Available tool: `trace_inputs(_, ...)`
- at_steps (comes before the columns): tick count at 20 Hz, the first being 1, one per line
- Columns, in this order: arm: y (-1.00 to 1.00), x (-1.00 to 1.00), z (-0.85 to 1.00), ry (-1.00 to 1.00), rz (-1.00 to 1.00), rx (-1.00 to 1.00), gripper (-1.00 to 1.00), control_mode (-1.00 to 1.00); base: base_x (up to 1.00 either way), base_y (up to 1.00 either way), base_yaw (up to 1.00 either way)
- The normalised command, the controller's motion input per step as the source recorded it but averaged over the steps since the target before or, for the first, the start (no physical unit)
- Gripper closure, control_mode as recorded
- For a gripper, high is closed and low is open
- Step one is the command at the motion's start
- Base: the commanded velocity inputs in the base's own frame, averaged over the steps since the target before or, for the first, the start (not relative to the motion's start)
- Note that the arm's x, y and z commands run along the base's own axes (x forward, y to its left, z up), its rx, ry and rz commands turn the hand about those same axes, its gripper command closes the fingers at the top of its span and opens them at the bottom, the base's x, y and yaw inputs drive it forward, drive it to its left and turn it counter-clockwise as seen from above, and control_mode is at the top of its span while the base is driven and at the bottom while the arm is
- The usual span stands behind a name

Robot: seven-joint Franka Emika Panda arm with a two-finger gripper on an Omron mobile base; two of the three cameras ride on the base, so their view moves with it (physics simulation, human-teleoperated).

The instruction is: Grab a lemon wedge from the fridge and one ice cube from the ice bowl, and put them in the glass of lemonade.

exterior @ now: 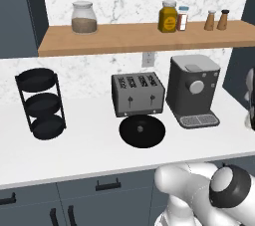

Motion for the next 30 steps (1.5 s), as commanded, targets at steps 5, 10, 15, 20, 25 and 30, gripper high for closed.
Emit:
trace_inputs(5,-0.02,0.0,0.06,0.05,-0.18,-0.05,1.0,-1.0,0.0,0.0,0.0)
trace_inputs(10,-0.04,0.19,0.0,0.0,-0.09,-0.11,1.0,-1.0,0.0,0.0,0.0)
trace_inputs(15,-0.35,0.27,-0.05,0.0,-0.11,-0.02,1.0,-1.0,0.0,0.0,0.0)
trace_inputs(20,-0.65,0.16,0.0,-0.02,-0.08,0.05,1.0,-1.0,0.0,0.0,0.0)
trace_inputs(25,-0.4,0.16,0.0,0.02,-0.05,0.03,1.0,-1.0,0.0,0.0,0.0)
trace_inputs(30,0.0,0.59,-0.2,0.01,0.0,0.0,1.0,-1.0,0.0,0.0,0.0)
